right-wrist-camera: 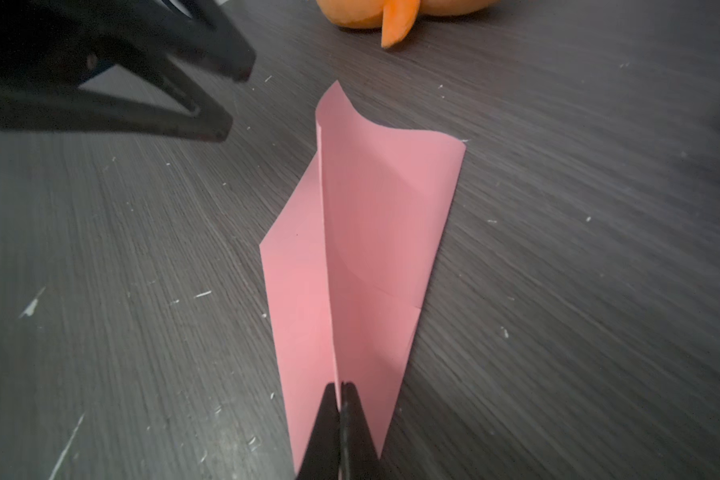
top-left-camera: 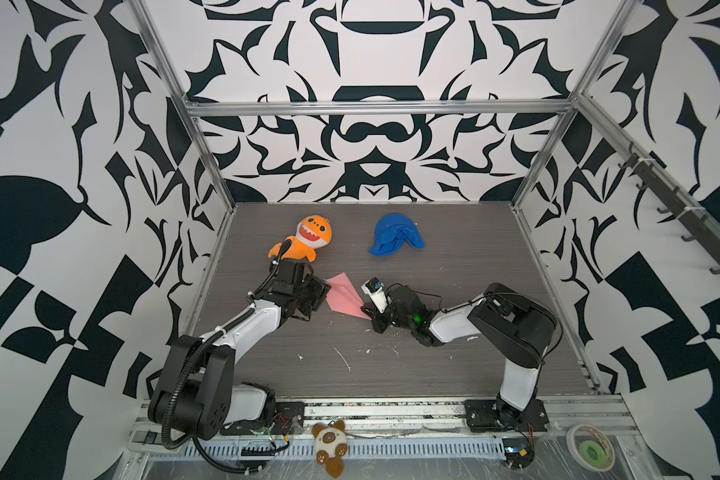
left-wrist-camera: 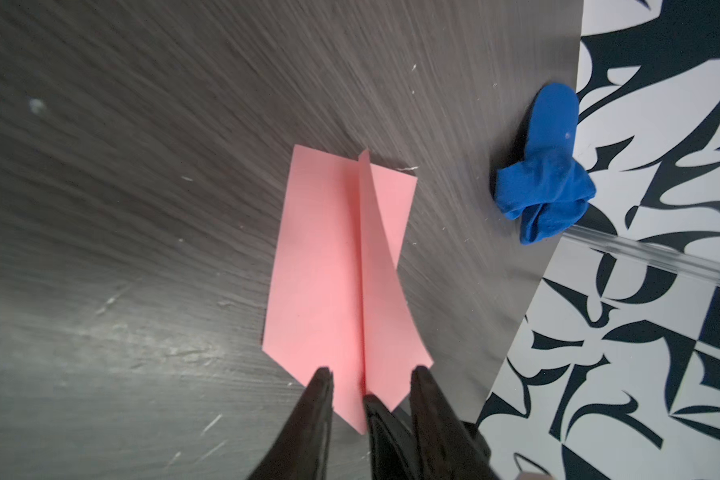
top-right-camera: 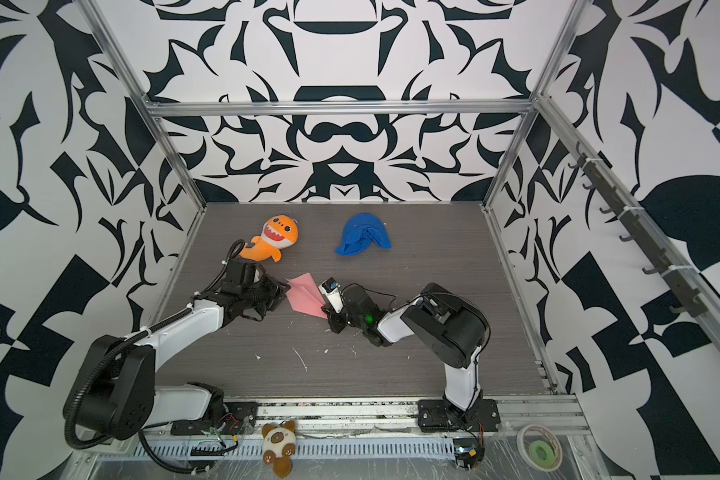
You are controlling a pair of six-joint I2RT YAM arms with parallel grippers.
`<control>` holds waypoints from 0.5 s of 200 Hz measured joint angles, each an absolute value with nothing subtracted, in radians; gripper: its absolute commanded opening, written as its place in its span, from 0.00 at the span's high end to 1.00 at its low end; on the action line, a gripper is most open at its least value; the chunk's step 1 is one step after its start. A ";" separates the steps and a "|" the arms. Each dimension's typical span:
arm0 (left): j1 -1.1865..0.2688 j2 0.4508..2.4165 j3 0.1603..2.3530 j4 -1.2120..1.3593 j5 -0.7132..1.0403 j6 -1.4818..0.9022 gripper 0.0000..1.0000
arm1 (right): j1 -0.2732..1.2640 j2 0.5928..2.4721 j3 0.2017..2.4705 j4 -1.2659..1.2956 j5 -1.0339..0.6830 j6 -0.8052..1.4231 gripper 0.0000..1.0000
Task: Fold a paper plane with a square sheet of paper (pick it up from the middle)
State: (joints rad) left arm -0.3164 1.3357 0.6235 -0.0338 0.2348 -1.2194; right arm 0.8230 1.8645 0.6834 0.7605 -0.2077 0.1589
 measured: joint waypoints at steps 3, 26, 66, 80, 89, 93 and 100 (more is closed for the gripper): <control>-0.318 1.335 0.614 -0.027 0.235 -1.225 0.69 | 0.822 1.864 0.683 0.760 -0.213 0.167 0.98; -0.332 1.335 0.561 0.015 0.233 -1.243 0.73 | 0.812 1.864 0.683 0.760 -0.249 0.223 0.98; -0.362 1.343 0.544 0.083 0.230 -1.262 0.76 | 0.795 1.867 0.684 0.760 -0.303 0.296 0.97; -0.368 1.356 0.542 0.110 0.228 -1.264 0.78 | 0.788 1.869 0.684 0.760 -0.316 0.315 0.96; -0.372 1.369 0.541 0.124 0.228 -1.267 0.80 | 0.785 1.872 0.685 0.760 -0.323 0.324 0.96; -0.373 1.376 0.541 0.130 0.228 -1.267 0.81 | 0.783 1.874 0.685 0.761 -0.326 0.328 0.95; -0.376 1.390 0.541 0.140 0.229 -1.267 0.82 | 0.780 1.876 0.685 0.761 -0.330 0.334 0.94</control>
